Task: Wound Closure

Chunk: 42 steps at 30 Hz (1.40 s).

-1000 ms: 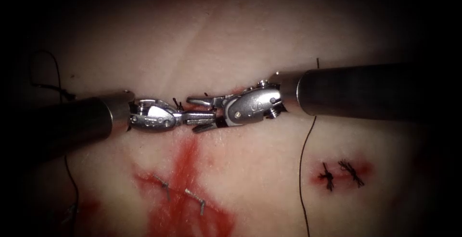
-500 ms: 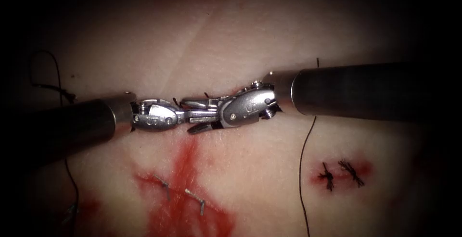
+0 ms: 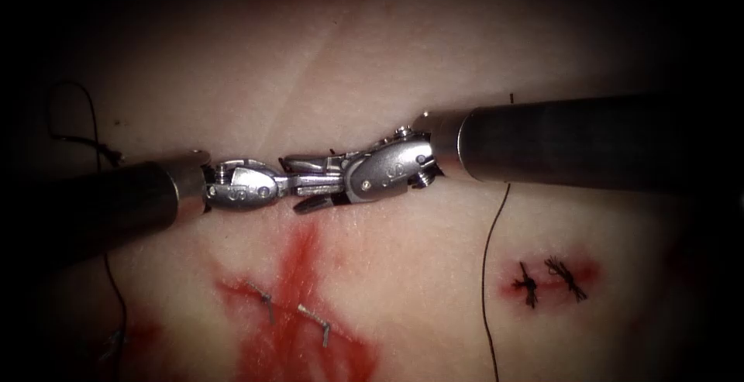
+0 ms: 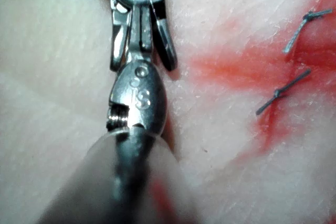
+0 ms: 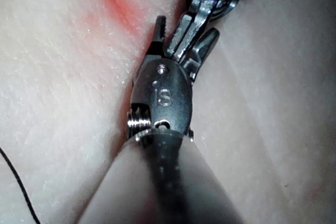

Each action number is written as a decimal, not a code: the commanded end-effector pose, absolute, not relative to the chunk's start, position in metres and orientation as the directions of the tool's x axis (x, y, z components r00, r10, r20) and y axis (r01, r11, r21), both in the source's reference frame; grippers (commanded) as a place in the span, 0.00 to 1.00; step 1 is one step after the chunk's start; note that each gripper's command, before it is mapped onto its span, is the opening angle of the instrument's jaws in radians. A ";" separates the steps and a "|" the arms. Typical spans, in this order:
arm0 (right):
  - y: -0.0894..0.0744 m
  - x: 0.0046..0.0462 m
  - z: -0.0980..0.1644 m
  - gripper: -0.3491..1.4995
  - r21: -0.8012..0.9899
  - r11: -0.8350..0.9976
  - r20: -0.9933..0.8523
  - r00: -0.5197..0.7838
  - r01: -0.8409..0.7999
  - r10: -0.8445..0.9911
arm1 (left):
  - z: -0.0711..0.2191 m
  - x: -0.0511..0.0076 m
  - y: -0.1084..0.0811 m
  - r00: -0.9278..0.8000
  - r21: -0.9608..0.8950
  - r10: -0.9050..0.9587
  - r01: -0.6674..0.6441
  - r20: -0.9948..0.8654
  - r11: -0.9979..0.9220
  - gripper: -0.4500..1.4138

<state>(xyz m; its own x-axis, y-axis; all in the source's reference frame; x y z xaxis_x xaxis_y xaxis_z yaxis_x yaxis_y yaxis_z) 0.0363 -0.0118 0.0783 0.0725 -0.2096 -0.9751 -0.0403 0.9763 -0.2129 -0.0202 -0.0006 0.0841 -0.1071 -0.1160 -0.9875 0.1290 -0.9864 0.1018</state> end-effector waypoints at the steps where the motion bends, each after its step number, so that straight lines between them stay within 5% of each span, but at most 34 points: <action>1: -0.012 0.0368 0.079 0.85 -0.211 0.977 -0.976 0.069 -0.038 -0.208 | 0.085 -0.0206 0.000 -0.109 0.105 -0.120 0.127 -0.987 -0.986 0.00; 20: -0.013 0.0367 0.080 0.90 -0.243 0.970 -0.963 0.126 -0.021 -0.239 | 0.086 -0.0197 0.000 -0.127 0.079 -0.090 0.089 -0.988 -0.993 0.00; 42: -0.013 0.0379 0.080 0.80 -0.245 0.969 -0.965 0.108 -0.034 -0.240 | 0.085 -0.0209 -0.001 -0.053 0.052 -0.059 0.119 -0.997 -0.992 0.00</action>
